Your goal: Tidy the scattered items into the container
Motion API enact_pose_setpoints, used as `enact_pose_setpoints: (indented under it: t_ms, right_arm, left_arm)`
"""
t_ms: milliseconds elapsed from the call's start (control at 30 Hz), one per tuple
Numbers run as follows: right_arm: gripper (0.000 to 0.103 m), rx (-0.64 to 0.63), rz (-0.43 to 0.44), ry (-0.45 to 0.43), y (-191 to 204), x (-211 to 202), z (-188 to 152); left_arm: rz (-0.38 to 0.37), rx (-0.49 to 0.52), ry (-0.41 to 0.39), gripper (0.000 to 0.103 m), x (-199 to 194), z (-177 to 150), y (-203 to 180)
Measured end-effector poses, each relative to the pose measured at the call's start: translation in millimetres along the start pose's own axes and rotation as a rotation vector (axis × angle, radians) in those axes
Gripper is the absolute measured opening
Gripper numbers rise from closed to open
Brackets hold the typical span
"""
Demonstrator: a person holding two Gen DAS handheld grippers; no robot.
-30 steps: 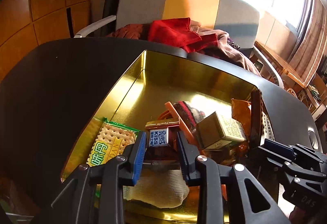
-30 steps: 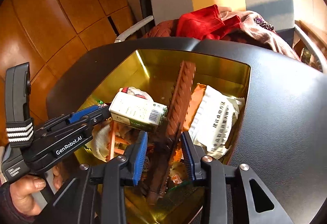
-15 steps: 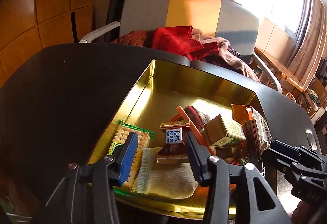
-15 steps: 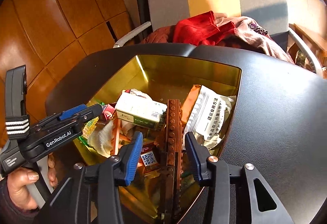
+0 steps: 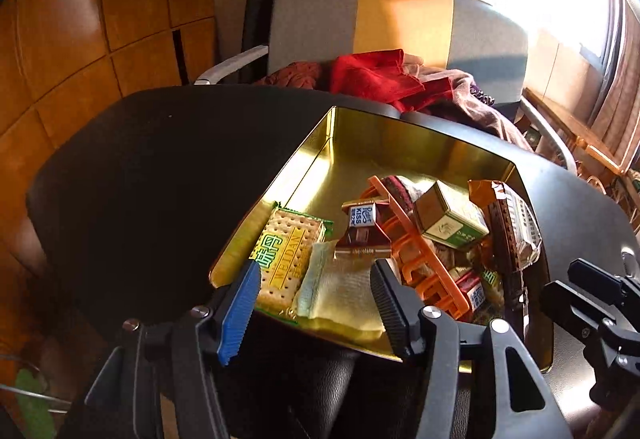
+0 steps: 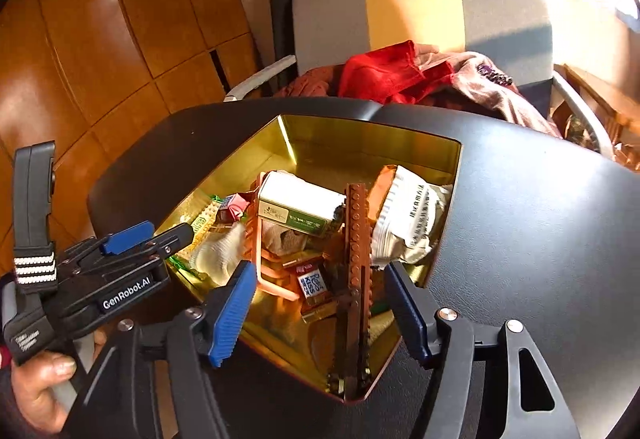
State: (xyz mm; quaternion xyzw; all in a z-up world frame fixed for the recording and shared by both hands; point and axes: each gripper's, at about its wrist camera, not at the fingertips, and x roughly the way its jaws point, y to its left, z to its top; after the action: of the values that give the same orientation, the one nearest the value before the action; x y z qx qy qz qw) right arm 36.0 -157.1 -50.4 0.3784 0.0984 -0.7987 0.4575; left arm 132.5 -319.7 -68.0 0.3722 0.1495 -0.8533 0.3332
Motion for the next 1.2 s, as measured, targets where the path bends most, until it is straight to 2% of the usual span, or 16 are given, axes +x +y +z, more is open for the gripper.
enact_pose_setpoints:
  t_ms: [133,233,400,700,1200]
  right_arm:
    - [0.074,-0.002,-0.037,-0.011,2,-8,-4]
    - [0.074,-0.004,-0.052,-0.017,3,-13,-7]
    - [0.075,-0.006,-0.073,-0.022,5,-18,-10]
    - [0.08,-0.051,-0.122,-0.033,20,-22,-13]
    - [0.085,-0.097,-0.143,-0.045,39,-23,-17]
  left_arm:
    - [0.049,0.019,0.018,0.058,-7,-4,-11]
    - [0.05,0.013,-0.009,0.058,-18,-6,-15]
    - [0.16,0.009,-0.059,0.058,-34,-8,-22]
    - [0.181,0.021,-0.016,0.058,-36,-14,-17]
    - [0.153,-0.017,0.045,0.058,-30,-22,-9]
